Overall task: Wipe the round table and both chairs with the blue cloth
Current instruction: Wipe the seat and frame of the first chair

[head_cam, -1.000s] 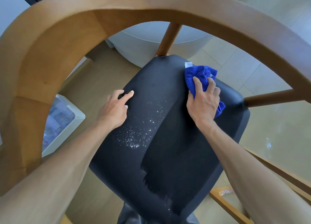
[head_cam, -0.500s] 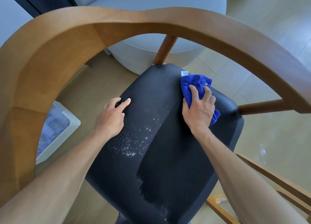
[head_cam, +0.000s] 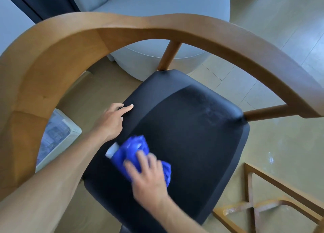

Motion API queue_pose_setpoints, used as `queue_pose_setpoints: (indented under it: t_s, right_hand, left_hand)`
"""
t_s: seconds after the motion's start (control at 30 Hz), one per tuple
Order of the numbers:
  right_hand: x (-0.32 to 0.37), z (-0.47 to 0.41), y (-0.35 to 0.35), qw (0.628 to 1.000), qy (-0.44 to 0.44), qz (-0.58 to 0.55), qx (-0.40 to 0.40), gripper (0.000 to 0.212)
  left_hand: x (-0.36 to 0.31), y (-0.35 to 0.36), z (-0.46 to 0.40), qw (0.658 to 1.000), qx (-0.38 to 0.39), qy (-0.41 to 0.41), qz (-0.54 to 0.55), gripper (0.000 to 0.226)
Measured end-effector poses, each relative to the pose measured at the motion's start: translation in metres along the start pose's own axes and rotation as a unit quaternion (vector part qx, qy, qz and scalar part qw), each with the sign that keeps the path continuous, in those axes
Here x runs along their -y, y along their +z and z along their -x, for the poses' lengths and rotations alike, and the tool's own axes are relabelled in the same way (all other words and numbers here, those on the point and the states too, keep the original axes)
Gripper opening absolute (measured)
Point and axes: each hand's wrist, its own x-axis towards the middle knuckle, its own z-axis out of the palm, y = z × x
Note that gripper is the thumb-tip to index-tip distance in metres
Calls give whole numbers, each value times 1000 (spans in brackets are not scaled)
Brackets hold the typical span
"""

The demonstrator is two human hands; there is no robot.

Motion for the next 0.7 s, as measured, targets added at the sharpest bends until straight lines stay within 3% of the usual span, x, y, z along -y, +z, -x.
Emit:
queue_pose_setpoints:
  t_s: [0.13,0.23,0.3,0.4,0.53,0.6,0.7]
  right_hand:
    - [0,46,2,975,-189,-23,112,35]
    - [-44,25,-27,960,-248,-13,128,38]
    - [-85,-3,-53,979,-195,-1,51,41]
    - [-147,-59,-86,995,0,57,-81,43]
    - [-175,-134,-90,950,281,78,-114,43]
    - [-159,-150,-75,936,318,92,-115,44]
    - [-113,-153,-53,953,278,80,-95,43]
  left_hand:
    - [1,0,4,1000,17,-10,20,64]
    - [1,2,6,999,11,-17,26,67]
    - [0,4,5,1000,6,-20,21,65]
    - [-1,6,4,1000,0,-24,11,63]
    - [2,6,3,1000,2,-12,2,71]
    - [4,1,-1,1000,11,-4,14,76]
    - [9,-10,-9,994,23,-32,102,66]
